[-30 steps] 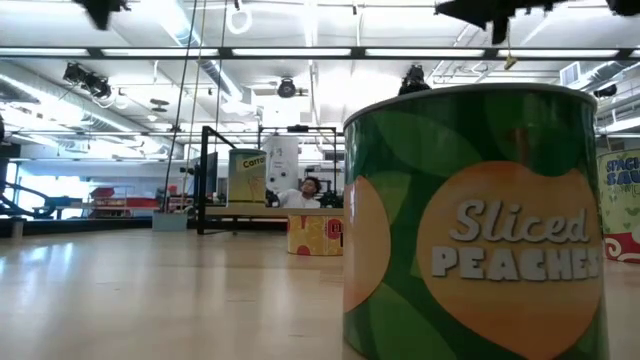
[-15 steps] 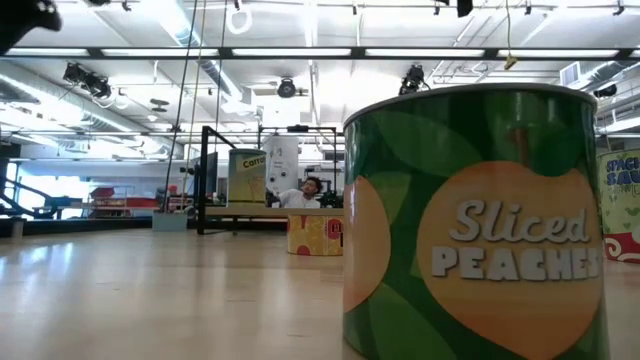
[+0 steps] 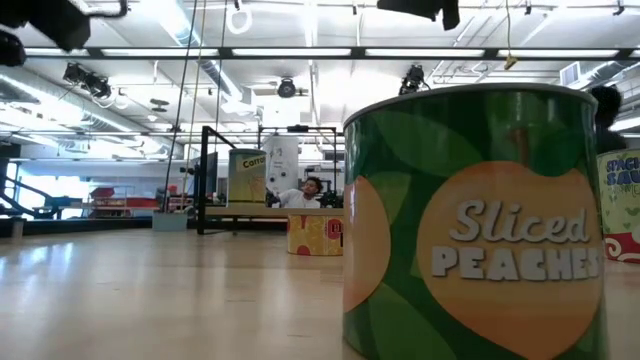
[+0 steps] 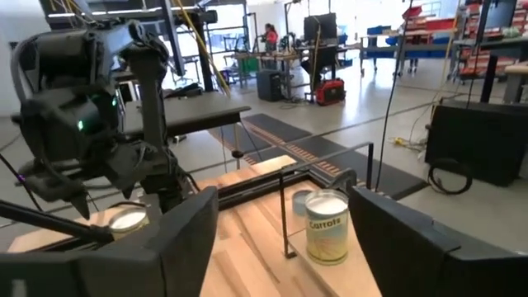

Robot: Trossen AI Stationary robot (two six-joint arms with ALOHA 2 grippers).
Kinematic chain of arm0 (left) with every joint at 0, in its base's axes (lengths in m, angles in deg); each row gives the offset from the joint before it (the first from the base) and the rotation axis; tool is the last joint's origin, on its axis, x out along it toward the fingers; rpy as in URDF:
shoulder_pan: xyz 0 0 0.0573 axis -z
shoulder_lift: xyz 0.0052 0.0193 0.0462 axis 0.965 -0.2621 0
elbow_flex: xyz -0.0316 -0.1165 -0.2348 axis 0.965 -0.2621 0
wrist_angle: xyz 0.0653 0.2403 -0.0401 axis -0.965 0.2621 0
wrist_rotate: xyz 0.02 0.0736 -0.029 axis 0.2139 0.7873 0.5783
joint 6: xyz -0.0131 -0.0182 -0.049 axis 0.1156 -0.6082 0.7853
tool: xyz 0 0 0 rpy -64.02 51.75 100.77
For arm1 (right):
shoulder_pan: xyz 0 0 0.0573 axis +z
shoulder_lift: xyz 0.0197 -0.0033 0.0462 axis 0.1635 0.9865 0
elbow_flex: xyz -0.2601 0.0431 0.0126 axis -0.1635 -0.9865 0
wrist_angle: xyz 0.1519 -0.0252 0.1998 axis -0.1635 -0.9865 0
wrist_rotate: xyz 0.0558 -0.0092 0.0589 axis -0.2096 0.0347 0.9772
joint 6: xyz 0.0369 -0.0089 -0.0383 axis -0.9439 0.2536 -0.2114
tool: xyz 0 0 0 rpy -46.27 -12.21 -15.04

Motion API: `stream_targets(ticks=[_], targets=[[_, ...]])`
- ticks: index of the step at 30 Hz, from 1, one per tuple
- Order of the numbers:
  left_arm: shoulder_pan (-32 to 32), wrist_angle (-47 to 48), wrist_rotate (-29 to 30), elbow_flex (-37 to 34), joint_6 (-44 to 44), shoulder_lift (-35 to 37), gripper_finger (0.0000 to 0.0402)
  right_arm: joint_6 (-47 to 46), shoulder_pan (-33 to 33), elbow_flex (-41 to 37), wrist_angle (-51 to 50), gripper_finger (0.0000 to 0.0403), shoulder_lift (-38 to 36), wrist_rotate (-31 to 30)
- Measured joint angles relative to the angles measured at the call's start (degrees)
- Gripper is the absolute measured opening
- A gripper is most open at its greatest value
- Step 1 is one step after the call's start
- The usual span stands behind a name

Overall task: Pick and place cans onto a shelf
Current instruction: Put the blue can on the shelf aligned with the light orange can

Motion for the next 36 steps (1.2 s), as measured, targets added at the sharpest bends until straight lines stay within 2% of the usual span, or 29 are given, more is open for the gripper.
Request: stream_targets(ticks=[5, 10, 20, 30, 36], targets=[[-0.1, -0.3, -1.4, -3.7, 2.9, -2.2, 0.0357, -0.8, -0.2, 0.0, 0.0, 0.0306, 0.1, 0.0], [-0.1, -4.7, -2.3, -6.0, 5.0, -4.6, 0.0357, -0.7, -0.5, 0.0, -0.1, 0.0313, -0.3, 0.1], [-1.5, 1.2, -0.8, -5.3, 7.3, -5.8, 0.0357, -0.8, -0.9, 0.0, -0.5, 0.0312, -0.3, 0.7], [-3.8, -1.2, -2.3, -9.2, 5.8, -5.9, 0.0357, -0.7, -1.7, 0.0, -0.6, 0.0311, -0.3, 2.2], [-5.0, -6.7, -2.4, -9.2, 2.7, -5.8, 0.0357, -0.7, -1.7, 0.0, -0.7, 0.0311, -0.3, 2.2]])
